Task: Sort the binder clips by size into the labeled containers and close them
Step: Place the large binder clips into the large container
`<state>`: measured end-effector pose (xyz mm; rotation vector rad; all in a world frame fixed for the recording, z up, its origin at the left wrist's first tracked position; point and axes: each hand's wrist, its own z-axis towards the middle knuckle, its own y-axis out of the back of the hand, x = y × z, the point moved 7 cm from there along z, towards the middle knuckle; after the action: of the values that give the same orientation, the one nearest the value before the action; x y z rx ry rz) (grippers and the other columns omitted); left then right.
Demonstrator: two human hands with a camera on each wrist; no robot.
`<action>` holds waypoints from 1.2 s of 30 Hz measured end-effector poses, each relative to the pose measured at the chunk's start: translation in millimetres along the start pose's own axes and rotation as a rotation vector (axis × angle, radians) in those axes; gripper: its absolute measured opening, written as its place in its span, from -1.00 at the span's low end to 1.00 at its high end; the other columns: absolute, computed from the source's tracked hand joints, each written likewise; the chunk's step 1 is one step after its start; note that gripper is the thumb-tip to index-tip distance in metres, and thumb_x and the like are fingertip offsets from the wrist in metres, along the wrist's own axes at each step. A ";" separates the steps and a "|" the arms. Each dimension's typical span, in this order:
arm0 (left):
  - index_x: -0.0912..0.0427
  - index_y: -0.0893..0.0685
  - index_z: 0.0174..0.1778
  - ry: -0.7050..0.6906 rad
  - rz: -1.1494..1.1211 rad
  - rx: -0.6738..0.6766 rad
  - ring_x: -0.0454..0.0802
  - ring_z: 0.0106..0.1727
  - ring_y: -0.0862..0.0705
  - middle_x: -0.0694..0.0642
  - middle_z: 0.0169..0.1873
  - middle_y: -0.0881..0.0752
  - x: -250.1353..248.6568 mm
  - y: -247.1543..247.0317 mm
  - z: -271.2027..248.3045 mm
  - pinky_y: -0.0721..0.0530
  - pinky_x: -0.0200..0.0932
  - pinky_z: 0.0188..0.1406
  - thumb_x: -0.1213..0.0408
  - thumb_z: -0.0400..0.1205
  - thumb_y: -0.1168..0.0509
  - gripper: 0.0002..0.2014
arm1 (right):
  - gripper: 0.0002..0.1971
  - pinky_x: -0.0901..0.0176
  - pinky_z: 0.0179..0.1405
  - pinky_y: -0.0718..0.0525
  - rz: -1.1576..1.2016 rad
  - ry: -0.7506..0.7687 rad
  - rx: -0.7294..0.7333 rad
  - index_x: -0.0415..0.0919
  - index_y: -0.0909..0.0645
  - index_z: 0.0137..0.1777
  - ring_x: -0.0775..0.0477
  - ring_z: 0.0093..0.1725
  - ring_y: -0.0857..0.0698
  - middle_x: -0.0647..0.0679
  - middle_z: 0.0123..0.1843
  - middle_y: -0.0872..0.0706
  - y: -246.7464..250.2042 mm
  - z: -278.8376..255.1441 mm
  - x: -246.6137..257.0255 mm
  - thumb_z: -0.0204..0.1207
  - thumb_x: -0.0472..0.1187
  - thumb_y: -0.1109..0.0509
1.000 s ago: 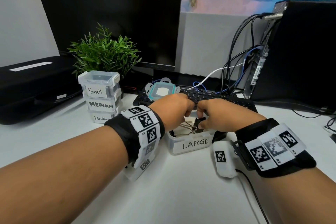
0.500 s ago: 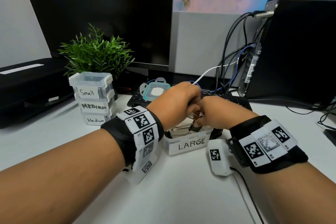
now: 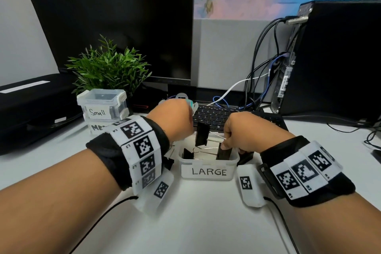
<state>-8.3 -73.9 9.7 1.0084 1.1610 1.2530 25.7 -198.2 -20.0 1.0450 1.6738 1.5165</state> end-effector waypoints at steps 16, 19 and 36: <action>0.20 -0.60 -0.30 -0.055 0.240 0.525 -0.09 -0.43 -0.43 0.02 -0.41 -0.51 -2.8 -63.1 -4.0 -0.34 -0.30 -0.56 0.19 0.59 -0.33 -0.80 | -0.77 0.23 -0.30 -0.50 -0.042 0.038 0.047 -0.22 -0.73 0.04 -0.12 -0.09 -0.63 -0.10 -0.14 -0.67 -5.0 -8.0 2.3 0.54 -0.08 -0.39; 0.17 -0.66 0.11 -0.108 0.179 0.489 -0.04 -0.18 -0.51 0.05 -0.11 -0.61 -9.0 -54.9 -7.8 -0.32 -0.33 -0.53 0.16 0.57 -0.36 -0.75 | -0.82 0.22 -0.27 -0.55 -0.022 0.059 -0.057 -0.24 -0.74 -0.04 -0.09 -0.15 -0.62 -0.09 -0.21 -0.67 2.3 -7.0 4.2 0.53 -0.15 -0.37; 0.05 -0.58 -0.39 -0.093 -0.271 0.122 -0.17 -0.43 -0.54 -0.07 -0.45 -0.60 13.7 -7.1 -11.2 -0.45 -0.33 -0.43 0.17 0.46 -0.51 -0.77 | -0.81 0.26 -0.40 -0.49 0.163 0.067 -0.218 -0.07 -0.54 -0.38 -0.07 -0.24 -0.60 -0.01 -0.32 -0.61 16.2 -8.9 5.6 0.45 -0.20 -0.38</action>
<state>-18.8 -61.4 -0.2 0.9516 1.2663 0.9221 17.5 -197.3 -2.5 1.0437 1.4559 1.8117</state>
